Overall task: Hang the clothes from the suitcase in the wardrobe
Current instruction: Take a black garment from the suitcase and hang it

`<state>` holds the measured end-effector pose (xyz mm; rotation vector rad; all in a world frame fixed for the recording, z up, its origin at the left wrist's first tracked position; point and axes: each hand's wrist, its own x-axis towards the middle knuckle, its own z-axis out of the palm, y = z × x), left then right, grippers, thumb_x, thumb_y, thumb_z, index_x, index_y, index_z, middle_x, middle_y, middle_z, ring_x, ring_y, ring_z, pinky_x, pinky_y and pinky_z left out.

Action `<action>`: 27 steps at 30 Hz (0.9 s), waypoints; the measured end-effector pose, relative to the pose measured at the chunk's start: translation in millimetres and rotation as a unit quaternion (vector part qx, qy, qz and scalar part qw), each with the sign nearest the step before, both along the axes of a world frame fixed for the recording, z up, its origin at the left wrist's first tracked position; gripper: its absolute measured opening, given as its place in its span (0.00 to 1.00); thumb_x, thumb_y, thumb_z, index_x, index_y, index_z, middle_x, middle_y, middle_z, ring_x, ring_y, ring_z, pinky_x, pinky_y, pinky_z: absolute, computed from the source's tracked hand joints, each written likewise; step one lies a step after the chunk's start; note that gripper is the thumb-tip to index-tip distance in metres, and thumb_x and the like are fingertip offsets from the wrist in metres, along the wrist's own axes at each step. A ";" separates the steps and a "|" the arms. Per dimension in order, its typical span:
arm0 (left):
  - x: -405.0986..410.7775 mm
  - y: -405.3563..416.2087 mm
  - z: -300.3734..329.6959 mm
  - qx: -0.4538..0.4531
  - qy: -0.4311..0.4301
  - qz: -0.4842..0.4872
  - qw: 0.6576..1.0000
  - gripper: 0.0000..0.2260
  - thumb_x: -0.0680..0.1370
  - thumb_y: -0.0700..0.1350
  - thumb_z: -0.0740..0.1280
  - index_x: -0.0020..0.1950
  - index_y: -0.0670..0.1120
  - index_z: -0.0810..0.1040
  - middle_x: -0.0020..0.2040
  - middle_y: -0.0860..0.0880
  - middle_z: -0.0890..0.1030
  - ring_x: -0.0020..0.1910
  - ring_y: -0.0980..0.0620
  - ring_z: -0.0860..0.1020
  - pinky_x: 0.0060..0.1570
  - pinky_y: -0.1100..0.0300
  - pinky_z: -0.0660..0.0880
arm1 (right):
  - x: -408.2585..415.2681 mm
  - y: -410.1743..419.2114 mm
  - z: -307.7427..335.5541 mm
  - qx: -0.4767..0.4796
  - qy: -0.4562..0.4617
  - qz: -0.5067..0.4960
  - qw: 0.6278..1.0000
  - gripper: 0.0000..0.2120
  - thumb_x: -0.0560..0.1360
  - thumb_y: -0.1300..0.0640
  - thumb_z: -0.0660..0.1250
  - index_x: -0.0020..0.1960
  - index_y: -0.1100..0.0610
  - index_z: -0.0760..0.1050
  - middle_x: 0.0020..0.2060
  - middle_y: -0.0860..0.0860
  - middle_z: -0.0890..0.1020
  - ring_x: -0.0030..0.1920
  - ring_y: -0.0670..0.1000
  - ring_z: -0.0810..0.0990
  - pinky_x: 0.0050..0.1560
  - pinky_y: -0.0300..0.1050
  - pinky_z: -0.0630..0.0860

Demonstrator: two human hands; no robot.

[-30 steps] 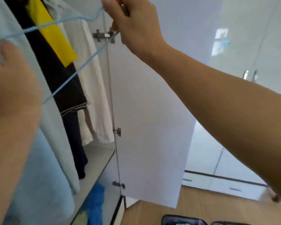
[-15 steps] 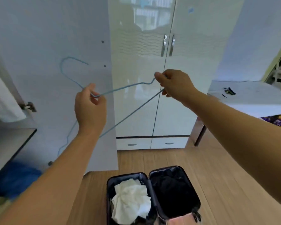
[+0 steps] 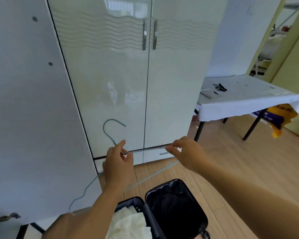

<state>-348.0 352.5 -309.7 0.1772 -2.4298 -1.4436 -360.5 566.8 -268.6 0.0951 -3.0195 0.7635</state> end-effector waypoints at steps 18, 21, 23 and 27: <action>-39.2 88.7 -461.2 -0.232 -0.212 0.040 0.949 0.19 0.80 0.58 0.59 0.69 0.54 0.68 0.62 0.54 0.72 0.59 0.55 0.74 0.63 0.53 0.64 | -40.1 71.7 -515.7 -0.017 -0.118 0.016 0.993 0.13 0.79 0.44 0.61 0.54 0.50 0.78 0.49 0.46 0.74 0.52 0.46 0.74 0.52 0.39 0.73; -37.7 92.0 -528.4 -0.269 -0.243 0.062 0.930 0.19 0.79 0.60 0.59 0.66 0.53 0.70 0.61 0.53 0.73 0.59 0.53 0.74 0.59 0.53 0.64 | -35.9 68.6 -587.1 -0.043 -0.143 0.017 0.989 0.12 0.79 0.46 0.61 0.57 0.50 0.78 0.50 0.47 0.74 0.50 0.48 0.76 0.50 0.39 0.73; -36.0 91.2 -566.3 -0.289 -0.263 0.073 0.918 0.19 0.78 0.61 0.59 0.65 0.52 0.71 0.60 0.52 0.74 0.59 0.52 0.74 0.58 0.53 0.65 | -34.1 67.1 -629.0 -0.047 -0.141 0.025 0.989 0.11 0.80 0.50 0.61 0.58 0.51 0.78 0.50 0.48 0.73 0.48 0.49 0.76 0.46 0.38 0.72; -26.8 86.7 -622.7 -0.326 -0.283 0.069 0.899 0.19 0.79 0.58 0.60 0.64 0.48 0.71 0.61 0.47 0.73 0.61 0.48 0.73 0.59 0.54 0.67 | -20.4 63.9 -692.5 0.010 -0.163 0.063 0.985 0.16 0.80 0.63 0.58 0.64 0.52 0.74 0.50 0.48 0.70 0.45 0.49 0.71 0.39 0.33 0.67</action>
